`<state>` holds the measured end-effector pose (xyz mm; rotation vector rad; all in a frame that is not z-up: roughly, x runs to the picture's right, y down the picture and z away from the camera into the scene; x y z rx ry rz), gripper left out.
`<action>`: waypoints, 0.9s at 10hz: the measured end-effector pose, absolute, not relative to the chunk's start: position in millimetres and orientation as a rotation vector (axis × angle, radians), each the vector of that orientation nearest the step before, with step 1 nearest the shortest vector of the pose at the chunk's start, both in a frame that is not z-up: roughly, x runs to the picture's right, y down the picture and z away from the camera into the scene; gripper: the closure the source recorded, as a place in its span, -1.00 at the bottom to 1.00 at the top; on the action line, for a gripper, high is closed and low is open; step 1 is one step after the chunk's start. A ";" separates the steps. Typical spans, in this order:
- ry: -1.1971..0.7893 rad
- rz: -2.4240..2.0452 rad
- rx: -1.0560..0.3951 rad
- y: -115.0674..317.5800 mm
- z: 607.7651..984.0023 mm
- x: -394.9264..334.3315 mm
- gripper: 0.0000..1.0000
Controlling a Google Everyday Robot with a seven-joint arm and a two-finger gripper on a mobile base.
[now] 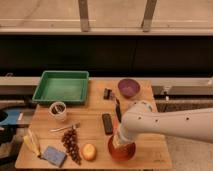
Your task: Place pepper in red bowl
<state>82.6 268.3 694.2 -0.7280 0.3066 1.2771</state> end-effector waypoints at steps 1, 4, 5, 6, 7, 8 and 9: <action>0.321 1.281 -0.739 273.4 694.2 81.6 0.42; 0.354 1.298 -0.759 282.9 693.8 84.2 -0.18; 0.362 1.302 -0.760 284.5 693.3 85.4 -0.35; 0.368 1.306 -0.758 284.4 692.9 86.3 -0.43; 0.375 1.302 -0.758 284.4 693.0 85.9 -0.44; 0.378 1.304 -0.753 283.9 691.8 85.9 -0.44; 0.380 1.305 -0.747 283.1 691.1 87.3 -0.44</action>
